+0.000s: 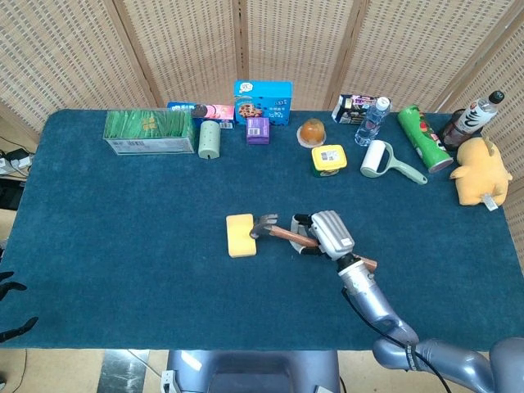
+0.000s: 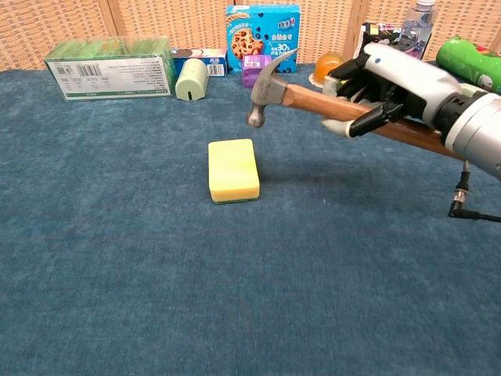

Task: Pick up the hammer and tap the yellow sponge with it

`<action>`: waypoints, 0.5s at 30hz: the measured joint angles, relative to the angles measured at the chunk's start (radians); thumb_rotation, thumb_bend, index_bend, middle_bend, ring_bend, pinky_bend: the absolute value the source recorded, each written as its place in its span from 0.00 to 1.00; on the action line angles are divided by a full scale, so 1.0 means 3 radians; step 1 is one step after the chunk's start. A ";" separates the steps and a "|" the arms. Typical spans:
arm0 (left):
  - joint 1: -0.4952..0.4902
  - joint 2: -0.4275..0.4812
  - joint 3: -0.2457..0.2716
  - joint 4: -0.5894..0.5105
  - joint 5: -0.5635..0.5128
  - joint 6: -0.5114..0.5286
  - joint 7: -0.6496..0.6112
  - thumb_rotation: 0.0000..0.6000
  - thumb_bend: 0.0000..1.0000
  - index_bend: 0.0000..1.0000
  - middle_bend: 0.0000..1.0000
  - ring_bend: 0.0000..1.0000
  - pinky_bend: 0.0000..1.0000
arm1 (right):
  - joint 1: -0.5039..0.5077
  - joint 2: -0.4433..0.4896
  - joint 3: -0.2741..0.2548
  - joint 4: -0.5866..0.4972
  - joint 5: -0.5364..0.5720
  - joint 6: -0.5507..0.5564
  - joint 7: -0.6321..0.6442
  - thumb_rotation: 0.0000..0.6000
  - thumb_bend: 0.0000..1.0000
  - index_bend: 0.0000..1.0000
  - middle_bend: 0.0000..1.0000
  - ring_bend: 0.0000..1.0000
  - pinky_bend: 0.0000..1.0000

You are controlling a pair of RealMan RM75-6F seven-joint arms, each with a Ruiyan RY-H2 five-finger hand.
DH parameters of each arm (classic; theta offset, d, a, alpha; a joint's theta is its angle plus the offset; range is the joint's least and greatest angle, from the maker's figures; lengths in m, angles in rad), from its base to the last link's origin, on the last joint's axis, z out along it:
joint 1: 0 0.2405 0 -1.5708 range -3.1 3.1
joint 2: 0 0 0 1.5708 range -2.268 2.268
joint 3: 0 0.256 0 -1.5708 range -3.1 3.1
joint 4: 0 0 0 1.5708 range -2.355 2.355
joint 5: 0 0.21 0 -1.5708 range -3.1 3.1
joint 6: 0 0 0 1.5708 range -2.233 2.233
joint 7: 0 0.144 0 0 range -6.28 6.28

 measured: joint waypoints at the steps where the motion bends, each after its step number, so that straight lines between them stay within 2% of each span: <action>1: 0.0000 -0.0002 0.0002 0.0000 0.0003 -0.0001 -0.0002 1.00 0.14 0.37 0.19 0.08 0.08 | 0.0010 -0.0021 -0.0013 0.0009 -0.0016 0.0006 -0.0040 1.00 0.44 0.89 1.00 1.00 1.00; 8: 0.0005 -0.0011 0.0005 0.0025 0.0015 0.0004 -0.0032 1.00 0.14 0.37 0.19 0.08 0.08 | 0.0088 -0.0138 -0.0045 0.0071 -0.0090 0.0045 -0.0378 1.00 0.44 0.89 1.00 1.00 1.00; 15: 0.0021 -0.0025 0.0009 0.0072 0.0006 0.0000 -0.0083 1.00 0.14 0.37 0.19 0.08 0.08 | 0.0202 -0.0213 -0.0006 0.0092 -0.0068 -0.0011 -0.0589 1.00 0.44 0.89 1.00 1.00 1.00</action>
